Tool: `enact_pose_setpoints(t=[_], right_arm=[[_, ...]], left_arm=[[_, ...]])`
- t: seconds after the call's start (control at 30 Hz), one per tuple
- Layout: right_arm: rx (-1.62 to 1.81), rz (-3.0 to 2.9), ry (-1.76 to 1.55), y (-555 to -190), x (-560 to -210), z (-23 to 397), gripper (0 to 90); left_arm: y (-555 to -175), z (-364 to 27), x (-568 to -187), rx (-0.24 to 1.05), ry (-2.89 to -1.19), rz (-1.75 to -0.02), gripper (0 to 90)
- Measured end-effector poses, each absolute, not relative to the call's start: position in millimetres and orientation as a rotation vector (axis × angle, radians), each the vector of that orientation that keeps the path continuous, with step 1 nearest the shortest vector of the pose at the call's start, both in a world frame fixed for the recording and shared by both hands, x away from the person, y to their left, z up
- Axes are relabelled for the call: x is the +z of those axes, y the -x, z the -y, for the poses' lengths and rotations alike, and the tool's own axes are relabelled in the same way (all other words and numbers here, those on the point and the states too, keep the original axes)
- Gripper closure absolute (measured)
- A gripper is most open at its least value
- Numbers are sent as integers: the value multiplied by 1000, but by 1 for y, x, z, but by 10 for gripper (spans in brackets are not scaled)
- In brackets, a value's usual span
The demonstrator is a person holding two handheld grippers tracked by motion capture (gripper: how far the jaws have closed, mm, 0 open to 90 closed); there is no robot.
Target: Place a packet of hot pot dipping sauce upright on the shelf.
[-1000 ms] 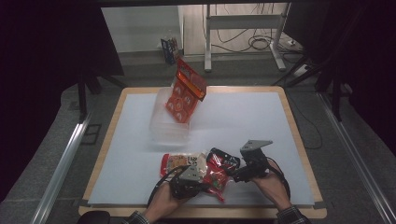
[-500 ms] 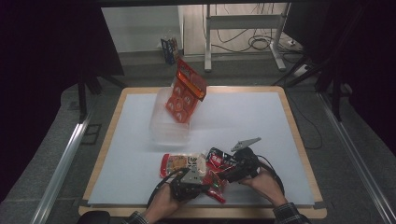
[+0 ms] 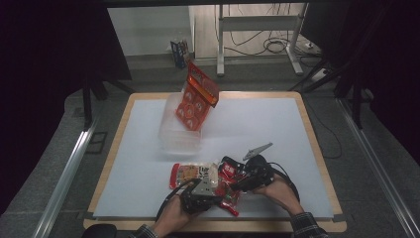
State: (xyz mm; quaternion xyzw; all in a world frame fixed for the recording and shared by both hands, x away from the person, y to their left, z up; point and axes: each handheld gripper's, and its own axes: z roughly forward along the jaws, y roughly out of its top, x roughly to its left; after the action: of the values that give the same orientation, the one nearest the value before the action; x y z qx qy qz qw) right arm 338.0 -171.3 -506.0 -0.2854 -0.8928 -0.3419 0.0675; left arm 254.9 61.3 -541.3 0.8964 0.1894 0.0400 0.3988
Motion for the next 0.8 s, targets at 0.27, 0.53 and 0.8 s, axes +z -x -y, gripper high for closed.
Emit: enact_pose_setpoints(t=[0.27, 0.53, 0.8], right_arm=[[-1131, 2597, 754, -329, -496, 165, 523], [-1139, 2605, 767, -323, -489, 165, 669], [-1256, 2618, 826, -321, -473, 179, 718]], left_arm=[[-255, -62, -541, 96, -2267, -483, 900], [-252, -62, -541, 73, -2250, -463, 786], [-244, -59, -539, 92, -2227, -456, 436]])
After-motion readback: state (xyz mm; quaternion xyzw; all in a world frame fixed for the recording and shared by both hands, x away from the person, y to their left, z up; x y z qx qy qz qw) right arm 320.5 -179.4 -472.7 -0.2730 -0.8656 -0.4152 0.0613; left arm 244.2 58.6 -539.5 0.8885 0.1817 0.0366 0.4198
